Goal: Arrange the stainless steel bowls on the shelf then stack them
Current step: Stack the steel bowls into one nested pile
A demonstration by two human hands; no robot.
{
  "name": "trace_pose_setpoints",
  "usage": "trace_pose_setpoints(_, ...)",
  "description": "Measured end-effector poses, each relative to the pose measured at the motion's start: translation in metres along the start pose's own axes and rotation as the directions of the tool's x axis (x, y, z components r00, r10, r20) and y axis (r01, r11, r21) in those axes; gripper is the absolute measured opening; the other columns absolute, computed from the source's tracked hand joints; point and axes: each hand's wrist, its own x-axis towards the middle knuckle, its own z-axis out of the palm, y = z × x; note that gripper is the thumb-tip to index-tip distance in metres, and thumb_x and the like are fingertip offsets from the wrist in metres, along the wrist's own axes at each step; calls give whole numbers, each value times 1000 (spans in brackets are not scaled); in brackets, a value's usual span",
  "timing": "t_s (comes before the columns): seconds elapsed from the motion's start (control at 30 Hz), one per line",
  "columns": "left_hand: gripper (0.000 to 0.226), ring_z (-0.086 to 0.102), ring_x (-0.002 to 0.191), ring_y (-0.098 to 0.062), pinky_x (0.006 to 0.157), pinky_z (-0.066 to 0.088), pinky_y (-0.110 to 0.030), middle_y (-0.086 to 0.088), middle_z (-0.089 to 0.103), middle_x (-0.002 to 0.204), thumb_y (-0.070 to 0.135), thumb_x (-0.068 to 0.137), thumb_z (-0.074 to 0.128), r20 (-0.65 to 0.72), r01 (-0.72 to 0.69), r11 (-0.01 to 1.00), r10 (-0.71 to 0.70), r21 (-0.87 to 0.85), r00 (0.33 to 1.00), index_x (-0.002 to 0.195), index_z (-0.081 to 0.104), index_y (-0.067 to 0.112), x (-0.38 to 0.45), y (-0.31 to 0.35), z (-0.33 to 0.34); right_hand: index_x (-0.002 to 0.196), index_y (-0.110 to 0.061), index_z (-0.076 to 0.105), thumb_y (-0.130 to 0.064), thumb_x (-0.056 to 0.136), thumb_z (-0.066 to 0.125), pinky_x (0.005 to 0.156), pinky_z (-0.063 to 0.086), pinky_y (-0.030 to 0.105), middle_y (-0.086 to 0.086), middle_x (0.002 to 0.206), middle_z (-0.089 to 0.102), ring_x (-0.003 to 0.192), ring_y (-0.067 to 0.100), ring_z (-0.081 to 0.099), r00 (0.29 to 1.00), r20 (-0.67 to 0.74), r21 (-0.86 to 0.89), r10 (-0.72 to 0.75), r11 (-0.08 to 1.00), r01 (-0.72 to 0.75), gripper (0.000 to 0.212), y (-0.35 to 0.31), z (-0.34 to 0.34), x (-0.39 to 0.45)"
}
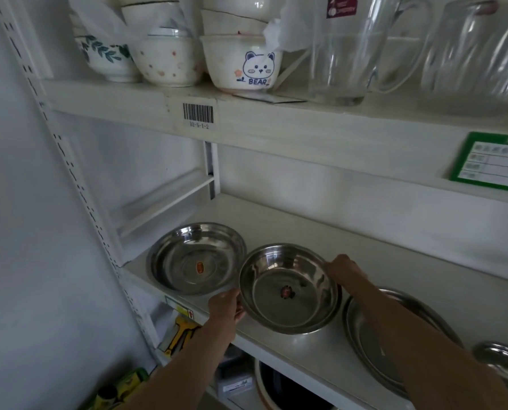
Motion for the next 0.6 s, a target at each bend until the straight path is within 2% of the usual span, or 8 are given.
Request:
trace_pose_setpoints(0.1,7,59,71,-23,65,52,-31,-14,63,78,9,89,62,5,-18,1000,18,9,1000,90,62,2,4,-3,1,116,-3,62,-40,76,59,96,49,39,21,123,64,112,36,62,1000,-11,39,16,999,-15,55,2,2,8)
trace_pose_setpoints(0.2,13,61,81,-25,72,55,-33,-16,65,90,7,90,60,19,-33,999,32,23,999,101,63,1,7,-5,1,112,3,64,-33,80,65,84,47,32,24,119,65,110,36,63,999,-29,69,31,997,-29,48,3,2,9)
trace_pose_setpoints(0.3,15,62,88,-26,68,52,-29,-17,65,98,6,91,59,25,-48,999,48,17,999,104,62,1,6,-1,3,109,4,66,-29,79,66,80,47,31,23,115,66,107,36,64,998,-28,74,52,996,-50,44,7,1,12)
trace_pose_setpoints(0.47,21,63,93,-28,74,53,-31,-20,66,105,6,90,59,71,-61,998,62,-13,996,110,62,-1,5,4,10,95,3,71,-24,78,66,73,44,28,21,102,70,100,34,67,998,-43,115,48,992,-43,32,8,-9,18)
trace_pose_setpoints(0.6,27,62,81,-23,66,52,-28,-18,66,98,8,91,60,106,-81,995,86,-53,991,115,61,-3,3,15,16,80,2,73,-19,79,66,69,47,29,16,82,69,86,33,68,995,-102,206,-10,978,31,22,-2,-24,18)
